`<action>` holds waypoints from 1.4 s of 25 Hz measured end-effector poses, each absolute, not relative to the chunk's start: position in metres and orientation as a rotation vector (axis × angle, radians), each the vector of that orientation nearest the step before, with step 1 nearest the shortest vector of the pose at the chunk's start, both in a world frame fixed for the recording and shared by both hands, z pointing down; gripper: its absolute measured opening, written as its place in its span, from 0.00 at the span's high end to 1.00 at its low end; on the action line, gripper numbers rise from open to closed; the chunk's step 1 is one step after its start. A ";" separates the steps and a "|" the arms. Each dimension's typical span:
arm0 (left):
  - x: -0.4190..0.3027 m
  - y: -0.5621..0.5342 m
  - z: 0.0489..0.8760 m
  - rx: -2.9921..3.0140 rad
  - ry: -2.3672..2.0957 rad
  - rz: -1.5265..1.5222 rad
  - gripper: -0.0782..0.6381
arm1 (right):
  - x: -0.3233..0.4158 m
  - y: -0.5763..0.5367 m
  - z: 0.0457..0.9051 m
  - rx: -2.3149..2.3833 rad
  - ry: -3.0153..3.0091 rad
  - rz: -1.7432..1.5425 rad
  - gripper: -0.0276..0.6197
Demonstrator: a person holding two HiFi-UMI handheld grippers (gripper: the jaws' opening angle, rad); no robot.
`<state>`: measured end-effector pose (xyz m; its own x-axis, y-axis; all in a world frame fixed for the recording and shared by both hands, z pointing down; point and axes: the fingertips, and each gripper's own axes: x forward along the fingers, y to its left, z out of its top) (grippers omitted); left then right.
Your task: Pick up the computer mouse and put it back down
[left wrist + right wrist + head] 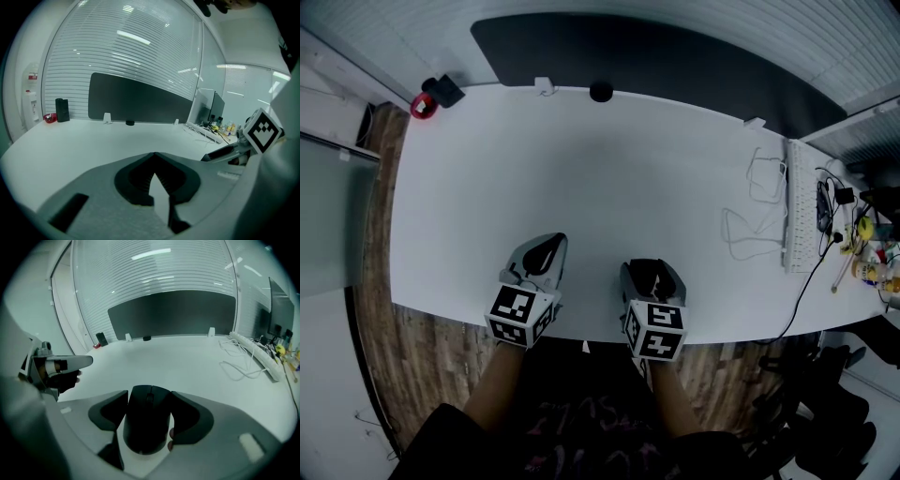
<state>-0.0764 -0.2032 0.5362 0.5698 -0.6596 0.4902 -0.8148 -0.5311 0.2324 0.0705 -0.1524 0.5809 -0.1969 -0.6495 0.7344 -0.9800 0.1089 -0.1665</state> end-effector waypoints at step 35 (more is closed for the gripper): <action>-0.054 -0.178 0.518 2.412 -1.205 0.478 0.89 | 0.072 -0.131 0.531 1.607 -2.190 0.653 0.54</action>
